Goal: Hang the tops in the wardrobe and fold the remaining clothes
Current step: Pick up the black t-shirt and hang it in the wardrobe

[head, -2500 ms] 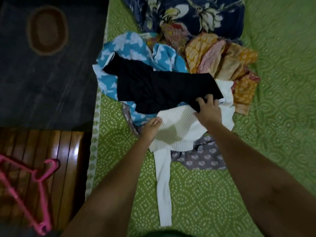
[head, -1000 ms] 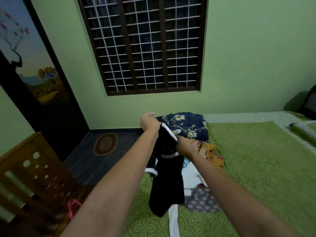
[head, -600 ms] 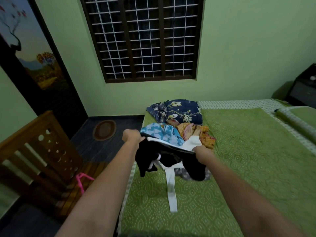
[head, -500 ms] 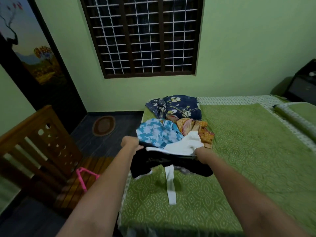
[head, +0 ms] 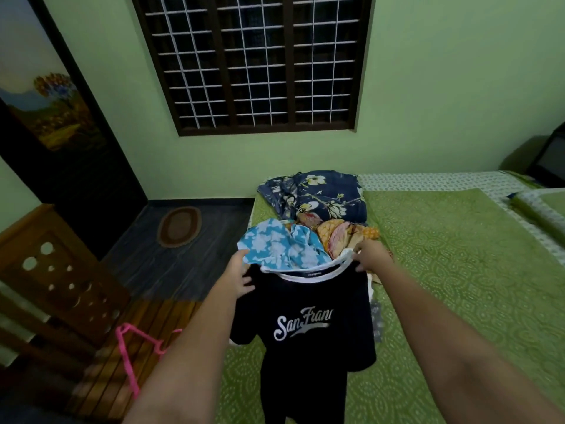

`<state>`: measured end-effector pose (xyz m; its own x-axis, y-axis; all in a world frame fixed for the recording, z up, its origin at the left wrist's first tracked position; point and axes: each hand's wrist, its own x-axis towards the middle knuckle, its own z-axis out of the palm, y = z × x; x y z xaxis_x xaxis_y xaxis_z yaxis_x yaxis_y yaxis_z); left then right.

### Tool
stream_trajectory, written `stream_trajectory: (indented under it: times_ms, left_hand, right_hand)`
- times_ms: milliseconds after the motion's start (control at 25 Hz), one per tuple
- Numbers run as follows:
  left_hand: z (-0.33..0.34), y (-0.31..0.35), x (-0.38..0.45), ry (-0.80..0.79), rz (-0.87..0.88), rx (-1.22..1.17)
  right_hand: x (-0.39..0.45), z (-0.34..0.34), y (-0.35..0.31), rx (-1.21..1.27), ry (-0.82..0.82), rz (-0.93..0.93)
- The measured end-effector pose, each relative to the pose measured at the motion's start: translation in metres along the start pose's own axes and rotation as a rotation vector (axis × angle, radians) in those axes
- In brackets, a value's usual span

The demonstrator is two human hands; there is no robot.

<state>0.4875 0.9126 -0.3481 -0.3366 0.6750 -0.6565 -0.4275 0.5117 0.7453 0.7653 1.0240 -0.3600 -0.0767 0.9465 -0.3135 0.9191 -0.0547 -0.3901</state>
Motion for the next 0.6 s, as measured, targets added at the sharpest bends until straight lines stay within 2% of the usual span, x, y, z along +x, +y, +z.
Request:
stream_trajectory:
  times_ms: [80, 120, 240, 320, 440, 600]
  left_hand:
    - [0.022, -0.001, 0.028, -0.116, 0.020, -0.135]
    - [0.032, -0.002, 0.034, -0.128, 0.015, -0.168]
    - [0.041, -0.012, 0.053, -0.014, 0.027, -0.225]
    - [0.026, -0.018, 0.065, 0.009, 0.012, -0.218]
    - [-0.035, -0.032, 0.085, 0.109, -0.014, -0.174]
    - [-0.161, -0.069, 0.105, 0.339, -0.079, 0.019]
  right_hand:
    - [0.030, 0.005, -0.004, 0.120, 0.059, 0.023]
    - [0.041, 0.008, -0.005, 0.126, 0.034, 0.022]
    - [0.069, 0.029, -0.002, 0.047, -0.080, 0.038]
    - [0.078, 0.051, -0.004, -0.059, -0.161, 0.064]
    - [0.088, 0.095, -0.040, -0.229, -0.294, -0.043]
    - [0.075, 0.183, -0.151, -0.298, -0.488, -0.253]
